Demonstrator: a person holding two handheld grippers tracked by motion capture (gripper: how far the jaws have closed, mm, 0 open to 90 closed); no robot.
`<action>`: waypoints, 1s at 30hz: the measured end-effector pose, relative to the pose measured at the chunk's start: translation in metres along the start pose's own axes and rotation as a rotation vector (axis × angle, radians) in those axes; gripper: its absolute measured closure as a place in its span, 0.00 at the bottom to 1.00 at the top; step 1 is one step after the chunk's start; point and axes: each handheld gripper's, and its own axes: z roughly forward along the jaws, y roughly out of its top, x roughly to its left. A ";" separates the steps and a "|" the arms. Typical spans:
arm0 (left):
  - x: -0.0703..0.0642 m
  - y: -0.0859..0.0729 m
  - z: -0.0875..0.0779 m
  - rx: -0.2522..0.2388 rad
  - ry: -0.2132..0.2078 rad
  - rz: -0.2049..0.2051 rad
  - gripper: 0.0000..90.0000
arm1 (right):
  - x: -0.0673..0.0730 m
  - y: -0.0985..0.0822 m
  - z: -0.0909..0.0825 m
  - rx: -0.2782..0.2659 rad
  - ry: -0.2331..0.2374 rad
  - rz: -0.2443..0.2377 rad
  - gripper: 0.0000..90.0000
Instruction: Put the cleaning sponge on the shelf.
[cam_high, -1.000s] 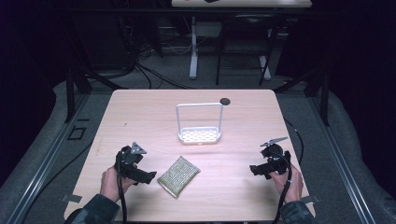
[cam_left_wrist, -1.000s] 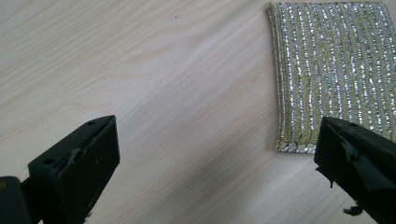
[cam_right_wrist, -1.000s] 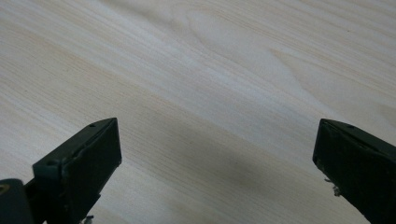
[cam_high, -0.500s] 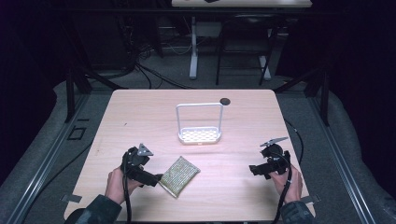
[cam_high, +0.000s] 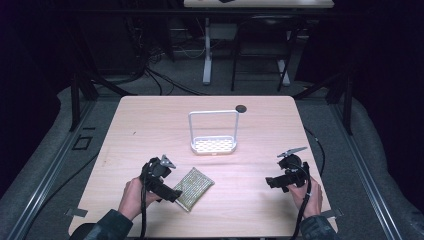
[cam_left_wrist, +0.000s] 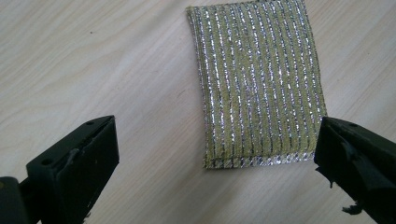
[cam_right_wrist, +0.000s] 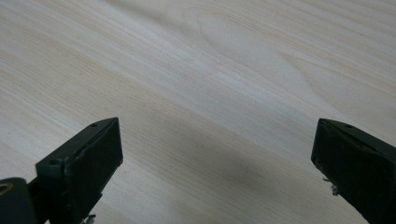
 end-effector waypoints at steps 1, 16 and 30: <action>-0.001 0.002 0.001 0.003 -0.002 0.005 0.00 | 0.000 0.000 0.000 0.004 0.001 0.000 0.02; -0.021 0.031 0.032 0.110 -0.045 0.056 0.00 | 0.000 0.000 0.001 0.004 0.007 -0.002 0.02; -0.021 0.032 0.050 0.134 -0.073 0.037 0.16 | 0.000 0.000 0.001 0.003 0.012 -0.006 0.02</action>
